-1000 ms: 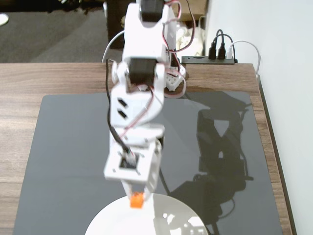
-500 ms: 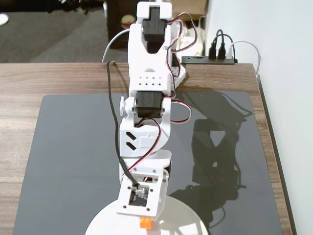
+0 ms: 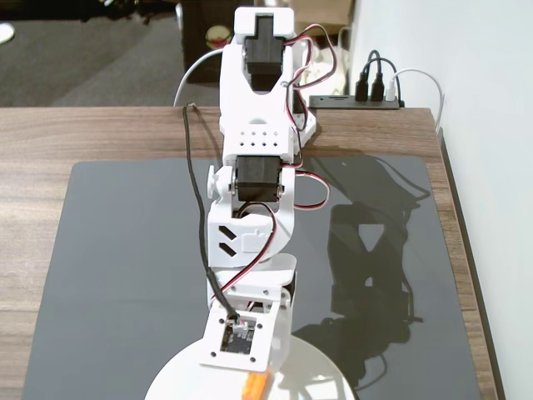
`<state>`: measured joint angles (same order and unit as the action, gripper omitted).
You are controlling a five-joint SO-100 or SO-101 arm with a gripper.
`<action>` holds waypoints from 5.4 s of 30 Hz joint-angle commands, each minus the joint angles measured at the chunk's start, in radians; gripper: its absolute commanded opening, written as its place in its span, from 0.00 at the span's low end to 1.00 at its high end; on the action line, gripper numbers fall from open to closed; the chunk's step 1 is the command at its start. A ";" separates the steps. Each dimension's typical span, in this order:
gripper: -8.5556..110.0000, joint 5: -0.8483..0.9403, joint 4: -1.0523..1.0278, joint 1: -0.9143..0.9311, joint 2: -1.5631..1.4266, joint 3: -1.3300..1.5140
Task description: Grasp a lego block and put it on the plate.
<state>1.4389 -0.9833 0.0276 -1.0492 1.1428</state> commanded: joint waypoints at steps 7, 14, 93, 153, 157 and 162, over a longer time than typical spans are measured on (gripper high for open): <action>0.22 -0.026 -0.054 -0.002 -0.069 -0.049; 0.22 -0.029 -0.084 0.003 -0.150 -0.026; 0.08 -0.583 -0.009 -0.181 -1.568 1.537; 0.08 -1.428 -0.284 0.015 -2.243 1.778; 0.08 -1.427 -0.284 0.012 -2.243 1.778; 0.08 -1.425 -0.284 0.017 -2.243 1.778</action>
<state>0.0092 -1.2640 0.0460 -3.2904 2.9253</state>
